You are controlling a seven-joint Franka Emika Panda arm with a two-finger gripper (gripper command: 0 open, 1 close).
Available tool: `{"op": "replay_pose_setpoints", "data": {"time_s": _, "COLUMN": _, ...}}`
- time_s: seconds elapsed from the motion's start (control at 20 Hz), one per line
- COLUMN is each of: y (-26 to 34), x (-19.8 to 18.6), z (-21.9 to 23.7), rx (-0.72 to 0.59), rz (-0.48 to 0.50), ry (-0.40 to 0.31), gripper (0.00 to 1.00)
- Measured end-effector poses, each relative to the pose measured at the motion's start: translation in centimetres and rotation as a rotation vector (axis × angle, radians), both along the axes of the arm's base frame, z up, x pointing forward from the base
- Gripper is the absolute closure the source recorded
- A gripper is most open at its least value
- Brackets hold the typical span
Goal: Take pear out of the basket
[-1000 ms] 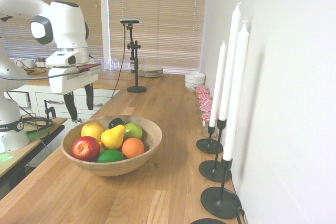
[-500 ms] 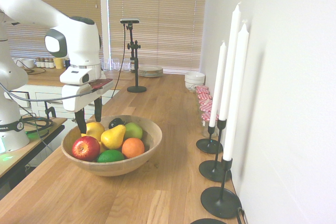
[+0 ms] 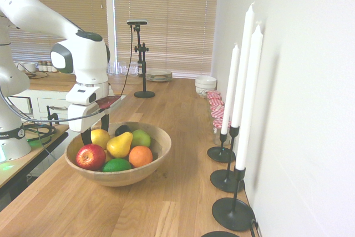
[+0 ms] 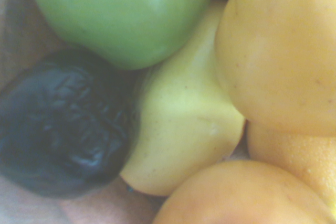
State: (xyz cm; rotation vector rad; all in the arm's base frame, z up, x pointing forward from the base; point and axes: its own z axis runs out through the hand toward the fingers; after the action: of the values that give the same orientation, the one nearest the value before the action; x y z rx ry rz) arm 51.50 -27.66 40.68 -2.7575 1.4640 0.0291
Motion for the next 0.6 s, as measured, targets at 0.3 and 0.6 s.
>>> {"op": "replay_pose_setpoints", "data": {"time_s": 0.3, "y": -0.09, "x": 0.21, "z": 0.10, "rx": -0.008, "rz": 0.005, "ry": -0.016, "gripper": 1.00}}
{"op": "replay_pose_setpoints", "data": {"time_s": 0.6, "y": -0.12, "x": 0.25, "z": 0.22, "rx": -0.008, "rz": 0.003, "ry": -0.021, "gripper": 1.00}}
